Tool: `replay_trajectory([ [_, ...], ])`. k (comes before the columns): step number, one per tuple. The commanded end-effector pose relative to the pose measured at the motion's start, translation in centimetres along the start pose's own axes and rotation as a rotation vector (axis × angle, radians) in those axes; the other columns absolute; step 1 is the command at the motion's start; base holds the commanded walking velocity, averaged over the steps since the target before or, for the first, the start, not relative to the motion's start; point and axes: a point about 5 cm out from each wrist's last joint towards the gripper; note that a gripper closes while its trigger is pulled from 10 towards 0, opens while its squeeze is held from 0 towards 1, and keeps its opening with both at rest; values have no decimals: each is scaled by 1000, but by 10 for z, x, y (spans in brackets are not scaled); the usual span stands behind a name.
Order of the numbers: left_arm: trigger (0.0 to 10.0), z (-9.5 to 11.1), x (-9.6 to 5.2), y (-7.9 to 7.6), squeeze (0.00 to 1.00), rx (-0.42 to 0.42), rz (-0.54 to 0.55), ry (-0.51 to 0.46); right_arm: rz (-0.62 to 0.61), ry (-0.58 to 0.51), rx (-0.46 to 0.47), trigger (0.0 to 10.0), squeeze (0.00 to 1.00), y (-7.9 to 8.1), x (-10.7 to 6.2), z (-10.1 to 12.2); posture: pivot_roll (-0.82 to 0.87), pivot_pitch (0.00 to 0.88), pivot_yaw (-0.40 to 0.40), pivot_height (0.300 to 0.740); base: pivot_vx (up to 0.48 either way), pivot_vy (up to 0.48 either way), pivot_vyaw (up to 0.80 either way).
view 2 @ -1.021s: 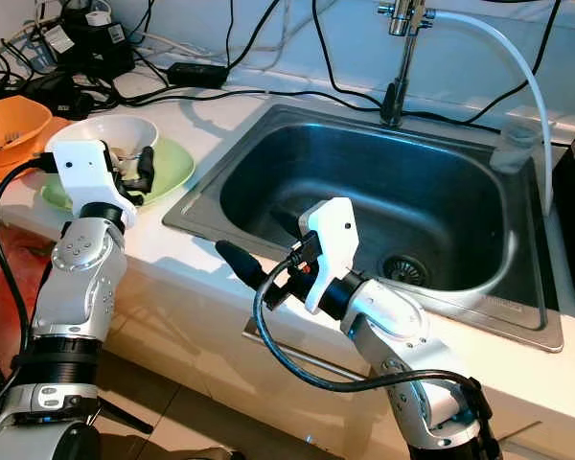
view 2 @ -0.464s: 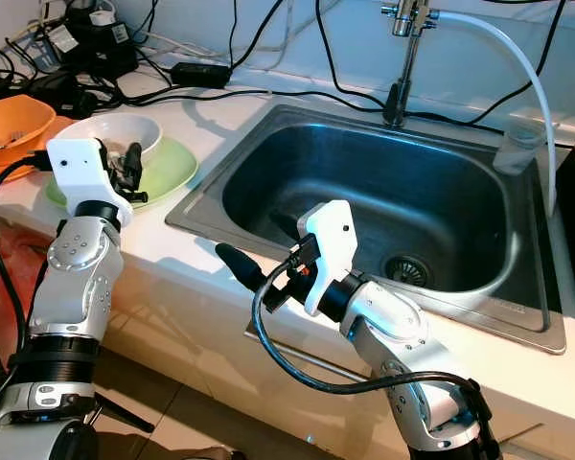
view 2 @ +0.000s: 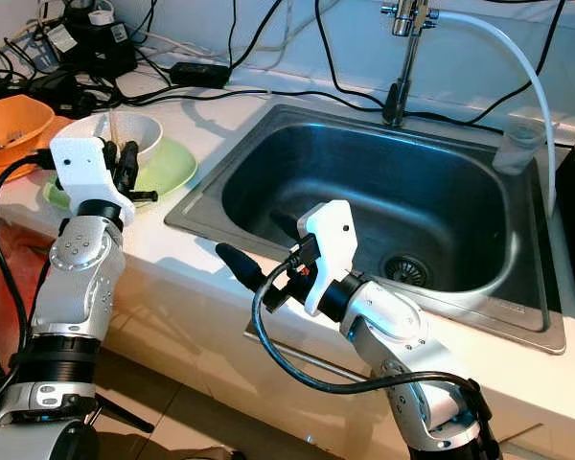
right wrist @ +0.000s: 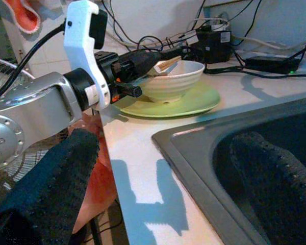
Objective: Kitchen organization
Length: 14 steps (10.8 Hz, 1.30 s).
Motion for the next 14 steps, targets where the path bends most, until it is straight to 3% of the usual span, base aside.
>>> replay_trajectory([
  [1, 588, 9, 4, -4, 0, 19, -5, -35, -5, -8, -16, 10000, 0, 1, -1, 3, 24, 0, 34, 740, 0, 0, 0],
  [2, 0, 9, 4, -4, 0, 11, -9, -39, -4, -7, -17, 10000, 0, 1, -1, 2, 23, 0, 33, 740, 0, 0, 0],
  [9, 0, 25, 5, 5, 0, 117, 71, -134, 1, -3, -17, 10000, 0, 2, -1, 1, 25, 0, 29, 740, 0, 0, 0],
  [10, 2549, 23, 5, 7, 0, 126, 86, -125, 0, -2, -18, 10000, 0, 2, -1, 1, 24, 0, 28, 740, 0, 0, 0],
  [11, 6196, 23, 5, 7, 0, 137, 86, -122, 0, -2, -18, 10000, 0, 2, -2, 1, 25, 0, 28, 740, 0, 0, 0],
  [12, 2353, 23, 5, 9, 0, 138, 100, -127, 0, 0, -18, 10000, 0, 2, -2, 1, 23, 0, 28, 740, 0, 0, 0],
  [13, 1412, 23, 5, 11, 0, 139, 115, -127, 1, 0, -17, 10000, 0, 2, -2, 1, 23, 0, 28, 740, 0, 0, 0],
  [14, 1216, 23, 6, 15, 0, 146, 134, -123, 0, 1, -16, 10000, 0, 2, -2, 0, 22, 0, 28, 740, 0, 0, 0],
])
Point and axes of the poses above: a point about 5 cm out from each wrist's last joint towards the gripper, its own x axis pointing out of the wrist towards the gripper, its own z axis along the axis of the wrist's last joint, y = z × x, and after that the axes turned 11 degrees about -x, right-handed
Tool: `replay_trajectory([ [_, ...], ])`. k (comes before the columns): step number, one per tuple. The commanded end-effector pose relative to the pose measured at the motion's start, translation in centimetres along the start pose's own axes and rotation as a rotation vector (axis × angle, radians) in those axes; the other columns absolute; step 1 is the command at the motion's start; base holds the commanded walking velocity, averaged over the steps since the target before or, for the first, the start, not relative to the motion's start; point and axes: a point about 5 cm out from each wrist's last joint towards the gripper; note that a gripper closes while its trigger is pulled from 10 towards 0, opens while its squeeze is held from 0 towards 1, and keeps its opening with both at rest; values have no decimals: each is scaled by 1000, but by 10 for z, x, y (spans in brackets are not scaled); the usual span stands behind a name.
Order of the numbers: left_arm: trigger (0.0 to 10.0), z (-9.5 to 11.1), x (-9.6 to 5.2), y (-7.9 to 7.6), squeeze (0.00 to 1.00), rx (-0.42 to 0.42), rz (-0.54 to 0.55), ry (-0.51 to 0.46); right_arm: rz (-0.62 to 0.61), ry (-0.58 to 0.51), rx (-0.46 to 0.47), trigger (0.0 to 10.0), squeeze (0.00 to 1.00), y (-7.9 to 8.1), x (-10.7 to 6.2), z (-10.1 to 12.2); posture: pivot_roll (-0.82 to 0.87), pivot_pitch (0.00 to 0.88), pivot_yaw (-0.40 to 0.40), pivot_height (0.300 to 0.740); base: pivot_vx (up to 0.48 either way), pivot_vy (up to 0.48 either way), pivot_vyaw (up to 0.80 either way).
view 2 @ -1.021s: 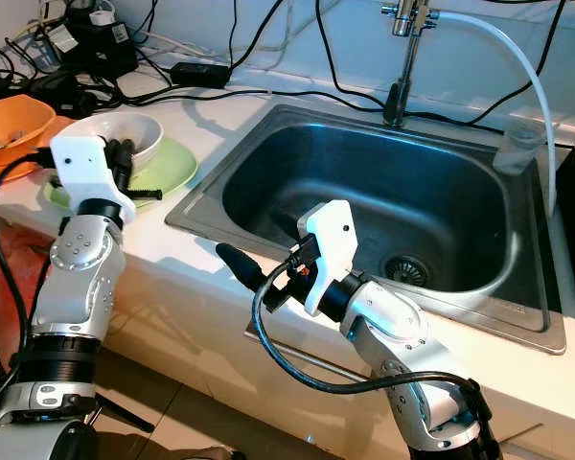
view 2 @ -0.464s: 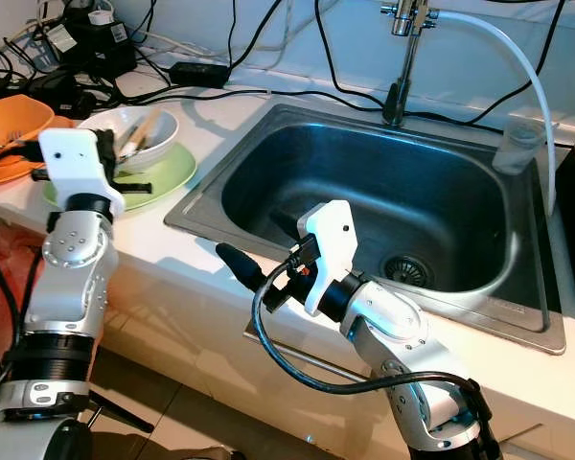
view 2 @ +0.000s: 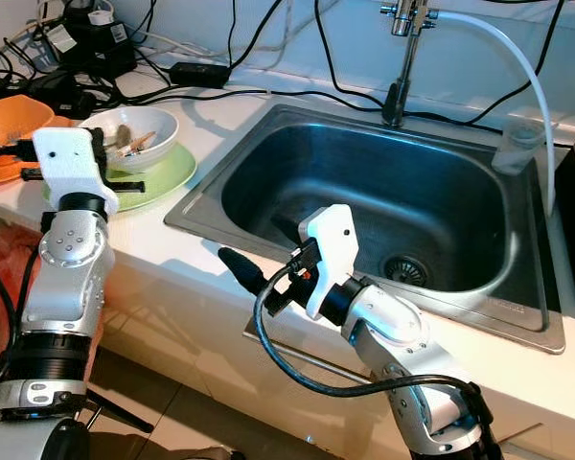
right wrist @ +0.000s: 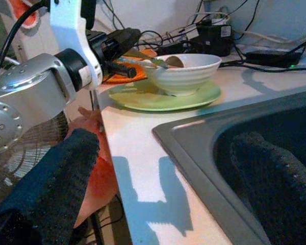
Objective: Kitchen organization
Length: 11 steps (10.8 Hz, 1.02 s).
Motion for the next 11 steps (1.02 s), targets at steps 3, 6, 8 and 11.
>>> replay_trajectory([
  [3, 118, 12, 7, 3, 0, 17, 29, -51, -7, -12, -21, 10000, 0, 0, -1, 4, 17, 0, 30, 740, 0, 0, 0],
  [6, 0, 14, 10, 5, 0, 25, 32, -62, -7, -11, -22, 10000, 0, 0, -1, 3, 17, 0, 30, 740, 0, 0, 0],
  [8, 941, 12, 12, 8, 0, 8, 36, -50, -4, -11, -24, 10000, 0, 0, -1, 3, 17, 0, 29, 740, 0, 0, 0],
  [11, 0, 29, 20, 7, 0, 22, 28, -126, -6, -10, -23, 10000, 0, 0, -1, 3, 14, 0, 31, 740, 0, 0, 0],
])
Point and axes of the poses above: a point about 5 cm out from each wrist's last joint towards the gripper, its own x axis pointing out of the wrist towards the gripper, its own z axis along the axis of the wrist's last joint, y = z × x, and after that the axes turned 11 degrees about -x, right-handed
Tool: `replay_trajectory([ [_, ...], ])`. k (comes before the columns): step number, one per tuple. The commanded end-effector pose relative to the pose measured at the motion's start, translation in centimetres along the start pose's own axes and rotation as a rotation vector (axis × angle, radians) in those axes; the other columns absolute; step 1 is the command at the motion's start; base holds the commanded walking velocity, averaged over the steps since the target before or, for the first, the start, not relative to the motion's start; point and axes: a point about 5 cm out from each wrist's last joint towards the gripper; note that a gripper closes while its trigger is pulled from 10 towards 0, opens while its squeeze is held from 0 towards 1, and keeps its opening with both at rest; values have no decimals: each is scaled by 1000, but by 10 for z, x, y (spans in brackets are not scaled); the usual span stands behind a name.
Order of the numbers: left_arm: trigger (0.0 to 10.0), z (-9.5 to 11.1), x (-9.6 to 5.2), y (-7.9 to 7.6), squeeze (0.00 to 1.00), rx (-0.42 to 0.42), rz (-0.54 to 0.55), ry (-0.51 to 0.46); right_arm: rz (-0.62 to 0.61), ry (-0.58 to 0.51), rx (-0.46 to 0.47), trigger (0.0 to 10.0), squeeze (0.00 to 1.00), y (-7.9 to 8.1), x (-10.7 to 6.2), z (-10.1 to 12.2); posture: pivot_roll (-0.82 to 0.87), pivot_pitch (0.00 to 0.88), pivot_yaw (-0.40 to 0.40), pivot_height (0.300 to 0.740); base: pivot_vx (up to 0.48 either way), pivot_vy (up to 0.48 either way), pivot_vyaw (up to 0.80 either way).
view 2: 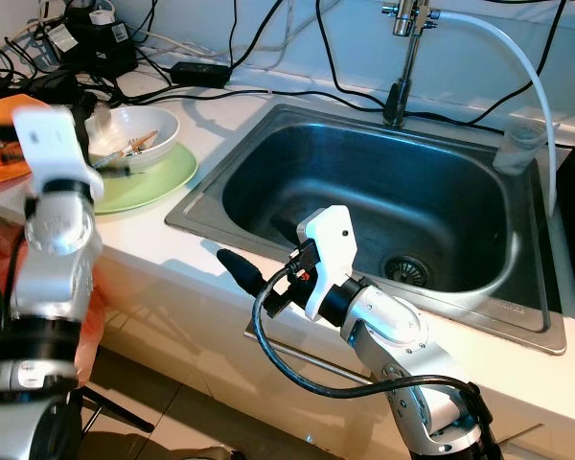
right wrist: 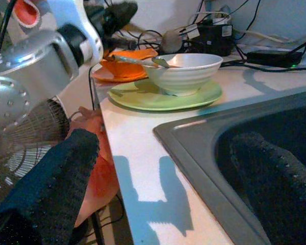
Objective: Kitchen organization
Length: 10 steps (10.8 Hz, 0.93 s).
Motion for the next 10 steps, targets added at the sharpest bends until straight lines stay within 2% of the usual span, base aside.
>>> replay_trajectory([
  [1, 0, 7, 2, -7, 0, -25, -30, -29, -14, -12, -24, 10000, 0, 0, -1, 3, 11, 0, 33, 740, 0, 0, 0],
  [2, 0, 12, 0, -20, 0, -37, -79, -51, -26, -14, -26, 10000, 0, -1, -1, 4, 9, 0, 35, 740, 0, 0, 0],
  [5, 0, 16, -4, -42, 0, -85, -160, -65, -8, -36, 12, 10000, 0, -2, -1, 7, 5, 0, 37, 740, 0, 0, 0],
  [10, 0, 26, -11, -72, 0, -152, -294, -83, 15, -36, 2, 10000, 0, -4, -1, 9, 7, 0, 40, 740, 0, 0, 0],
])
Point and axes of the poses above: a point about 5 cm out from each wrist's last joint towards the gripper, its own x axis pointing out of the wrist towards the gripper, its own z axis along the axis of the wrist's last joint, y = z × x, and after that the axes turned 11 degrees about -x, right-handed
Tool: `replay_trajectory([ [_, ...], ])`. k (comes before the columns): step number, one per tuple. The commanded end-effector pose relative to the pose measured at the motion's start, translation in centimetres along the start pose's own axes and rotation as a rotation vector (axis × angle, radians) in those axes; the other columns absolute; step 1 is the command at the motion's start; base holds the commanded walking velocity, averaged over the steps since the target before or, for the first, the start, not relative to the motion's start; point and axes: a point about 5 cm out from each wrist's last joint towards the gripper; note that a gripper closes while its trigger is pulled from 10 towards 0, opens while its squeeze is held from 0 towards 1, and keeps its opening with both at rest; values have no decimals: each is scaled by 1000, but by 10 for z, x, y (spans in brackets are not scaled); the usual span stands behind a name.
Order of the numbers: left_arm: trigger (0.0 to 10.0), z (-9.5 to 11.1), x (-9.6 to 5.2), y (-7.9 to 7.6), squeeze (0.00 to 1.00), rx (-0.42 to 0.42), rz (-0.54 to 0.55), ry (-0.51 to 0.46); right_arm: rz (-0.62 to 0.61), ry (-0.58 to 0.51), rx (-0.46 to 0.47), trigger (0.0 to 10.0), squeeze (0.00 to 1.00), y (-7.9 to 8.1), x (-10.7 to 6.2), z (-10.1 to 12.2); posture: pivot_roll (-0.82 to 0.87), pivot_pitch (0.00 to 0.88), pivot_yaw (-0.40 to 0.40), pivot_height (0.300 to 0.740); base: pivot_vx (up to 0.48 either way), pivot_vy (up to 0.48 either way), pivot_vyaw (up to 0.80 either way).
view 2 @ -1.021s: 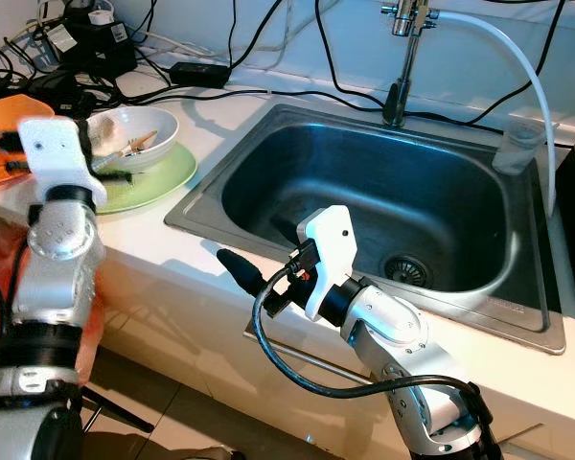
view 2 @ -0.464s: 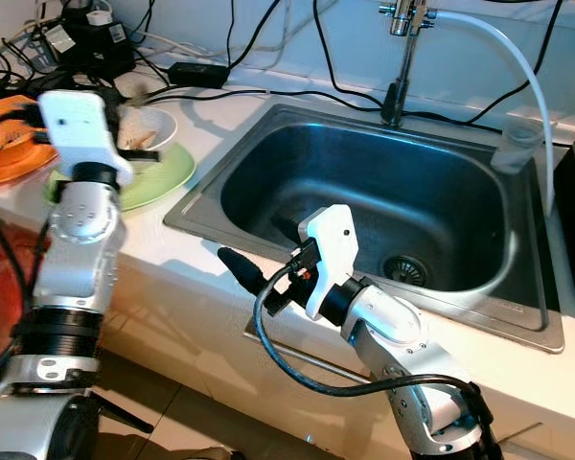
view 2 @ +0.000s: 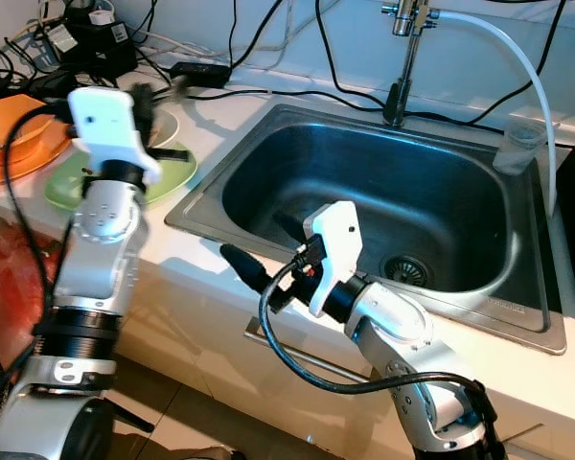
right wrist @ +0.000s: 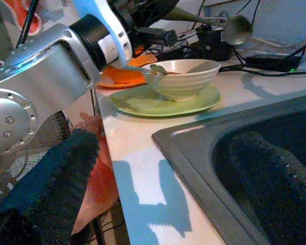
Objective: Kitchen organization
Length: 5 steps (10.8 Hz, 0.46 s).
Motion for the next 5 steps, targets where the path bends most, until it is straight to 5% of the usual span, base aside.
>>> replay_trajectory([
  [1, 0, 12, 4, -12, 0, -12, -66, -47, 13, -16, -13, 10000, 0, -1, 1, 5, 6, 0, 40, 740, 0, 0, 0],
  [5, 118, -15, -4, -36, 0, -96, -187, 93, -26, 17, -55, 10000, 0, -8, -4, 3, -17, 0, 54, 740, 0, 0, 0],
])
Point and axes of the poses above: a point about 5 cm out from each wrist's last joint towards the gripper, its own x axis pointing out of the wrist towards the gripper, its own z axis along the axis of the wrist's last joint, y = z × x, and after that the axes turned 11 degrees about -x, right-handed
